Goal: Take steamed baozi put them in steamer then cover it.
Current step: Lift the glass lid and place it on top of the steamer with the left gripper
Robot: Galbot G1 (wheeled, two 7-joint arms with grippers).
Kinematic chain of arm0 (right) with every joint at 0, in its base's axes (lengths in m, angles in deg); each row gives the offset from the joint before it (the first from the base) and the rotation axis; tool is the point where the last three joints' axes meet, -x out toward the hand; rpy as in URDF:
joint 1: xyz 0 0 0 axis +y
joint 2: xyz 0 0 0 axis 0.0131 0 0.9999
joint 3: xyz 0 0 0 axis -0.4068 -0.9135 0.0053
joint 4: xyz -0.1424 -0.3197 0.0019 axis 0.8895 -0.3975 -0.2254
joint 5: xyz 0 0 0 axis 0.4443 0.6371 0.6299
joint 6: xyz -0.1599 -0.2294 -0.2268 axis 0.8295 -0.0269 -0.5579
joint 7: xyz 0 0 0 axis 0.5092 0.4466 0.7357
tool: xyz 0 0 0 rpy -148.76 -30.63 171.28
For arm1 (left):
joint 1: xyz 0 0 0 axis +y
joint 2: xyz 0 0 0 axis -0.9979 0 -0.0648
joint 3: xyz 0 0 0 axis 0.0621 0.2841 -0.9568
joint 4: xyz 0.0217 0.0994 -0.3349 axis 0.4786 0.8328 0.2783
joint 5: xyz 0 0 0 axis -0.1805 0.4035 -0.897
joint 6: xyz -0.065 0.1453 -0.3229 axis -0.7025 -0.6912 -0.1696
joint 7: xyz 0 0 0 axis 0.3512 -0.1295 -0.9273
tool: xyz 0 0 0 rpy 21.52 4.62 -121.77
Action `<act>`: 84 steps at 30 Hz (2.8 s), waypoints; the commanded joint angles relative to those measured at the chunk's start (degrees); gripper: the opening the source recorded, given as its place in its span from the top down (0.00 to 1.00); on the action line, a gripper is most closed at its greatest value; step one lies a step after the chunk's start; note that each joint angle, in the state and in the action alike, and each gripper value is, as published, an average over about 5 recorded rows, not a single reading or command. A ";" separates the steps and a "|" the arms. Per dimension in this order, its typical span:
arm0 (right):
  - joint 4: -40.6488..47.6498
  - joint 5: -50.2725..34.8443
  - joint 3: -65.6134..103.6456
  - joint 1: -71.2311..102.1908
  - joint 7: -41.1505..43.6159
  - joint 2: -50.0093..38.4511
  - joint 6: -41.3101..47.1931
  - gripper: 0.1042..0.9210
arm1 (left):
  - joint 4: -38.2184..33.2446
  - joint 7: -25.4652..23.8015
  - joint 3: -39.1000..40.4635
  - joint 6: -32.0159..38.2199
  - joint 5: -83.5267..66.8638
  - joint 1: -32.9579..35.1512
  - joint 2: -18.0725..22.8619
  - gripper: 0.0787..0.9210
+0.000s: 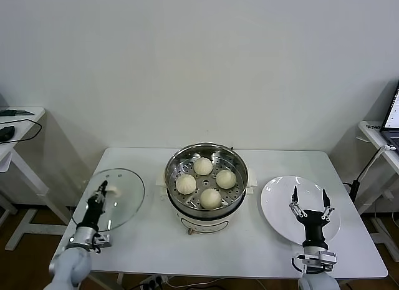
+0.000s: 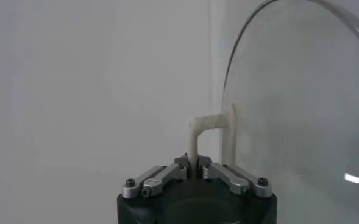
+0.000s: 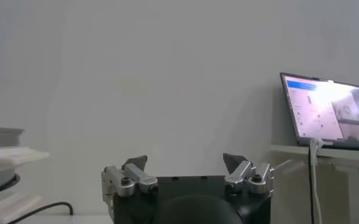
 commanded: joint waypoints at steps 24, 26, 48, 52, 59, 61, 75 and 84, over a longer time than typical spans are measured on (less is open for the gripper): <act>5.10 0.16 1.33 -0.77 -0.19 0.86 0.70 0.12 | -32.93 -24.30 38.29 -31.44 7.10 -8.01 10.07 0.87; 5.62 0.38 1.33 -0.83 -0.20 1.23 0.58 0.12 | -29.06 -24.20 39.60 -31.76 8.30 -9.80 11.60 0.87; 8.77 1.13 1.47 -2.39 -0.35 2.30 1.06 0.12 | -15.59 -26.86 42.27 -31.62 20.26 -14.90 17.14 0.87; 8.74 1.16 1.43 -2.49 -0.33 2.26 1.08 0.12 | -14.56 -26.78 42.01 -31.48 20.43 -15.25 17.41 0.87; 8.79 1.27 1.35 -2.66 -0.30 2.25 1.06 0.12 | -13.58 -26.64 41.52 -31.42 20.87 -15.13 18.02 0.87; 8.84 1.30 1.35 -2.72 -0.30 2.26 1.06 0.12 | -13.29 -26.58 41.44 -31.39 20.90 -15.02 18.19 0.87; 8.83 1.55 1.28 -2.78 -0.28 2.30 0.95 0.12 | -12.87 -26.68 40.87 -31.08 21.42 -14.52 18.18 0.87; 9.02 1.61 1.12 -2.99 -0.22 2.30 0.86 0.12 | -12.54 -26.75 40.70 -30.81 21.92 -14.39 18.16 0.87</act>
